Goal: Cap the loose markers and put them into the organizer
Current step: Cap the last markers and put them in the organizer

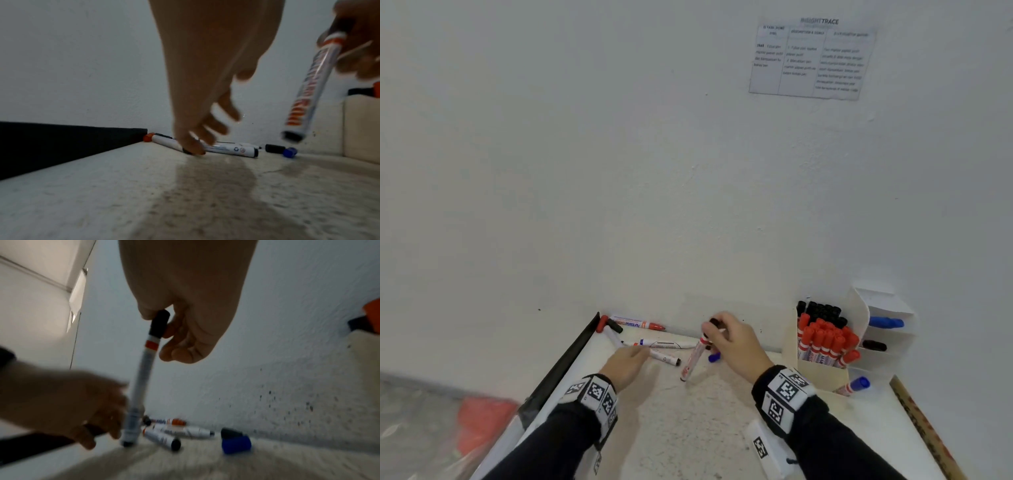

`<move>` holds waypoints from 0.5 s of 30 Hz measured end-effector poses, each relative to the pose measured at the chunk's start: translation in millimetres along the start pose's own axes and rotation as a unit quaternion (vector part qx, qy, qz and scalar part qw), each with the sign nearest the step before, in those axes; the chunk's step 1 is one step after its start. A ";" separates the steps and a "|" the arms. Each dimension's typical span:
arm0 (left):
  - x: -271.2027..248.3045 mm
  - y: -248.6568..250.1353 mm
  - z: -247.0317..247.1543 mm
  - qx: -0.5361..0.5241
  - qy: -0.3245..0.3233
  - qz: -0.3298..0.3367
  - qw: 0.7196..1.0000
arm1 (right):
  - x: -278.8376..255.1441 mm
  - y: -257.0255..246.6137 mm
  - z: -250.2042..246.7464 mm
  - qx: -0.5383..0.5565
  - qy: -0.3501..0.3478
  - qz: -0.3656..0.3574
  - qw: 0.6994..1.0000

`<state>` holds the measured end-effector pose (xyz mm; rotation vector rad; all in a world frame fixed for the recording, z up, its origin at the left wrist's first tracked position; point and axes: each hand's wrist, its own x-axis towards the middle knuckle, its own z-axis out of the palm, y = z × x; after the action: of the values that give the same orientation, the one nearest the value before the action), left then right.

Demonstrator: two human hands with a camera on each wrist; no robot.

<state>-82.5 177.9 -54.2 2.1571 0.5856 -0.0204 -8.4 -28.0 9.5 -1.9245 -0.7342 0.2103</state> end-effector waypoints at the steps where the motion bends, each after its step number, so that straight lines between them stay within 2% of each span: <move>1: 10.2 -9.7 -0.1 0.086 0.031 -0.005 0.996 | 1.9 -5.4 -11.1 0.012 0.030 -0.006 0.999; 4: 24.4 -25.7 4.5 0.263 0.031 -0.044 0.963 | 12.1 -19.7 -52.1 0.002 0.126 -0.028 0.992; 7: 20.9 -24.8 9.1 0.369 0.017 -0.013 0.929 | 21.2 -26.6 -96.3 -0.075 0.213 -0.026 0.974; 9: 18.9 -23.1 11.4 0.385 0.045 0.016 0.922 | 23.1 -26.9 -123.2 -0.122 0.249 -0.001 0.961; 12: 10.7 -15.6 13.7 0.388 0.064 0.046 0.918 | 22.5 -18.2 -149.8 -0.181 0.268 0.051 0.945; 15: 7.2 -10.5 16.4 0.396 0.057 0.057 0.915 | 23.3 1.8 -158.8 -0.216 0.235 0.100 0.942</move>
<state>-77.4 173.6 -73.8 2.9979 0.5729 -0.0814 82.5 -136.1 85.6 -2.3439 -0.2733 -0.3091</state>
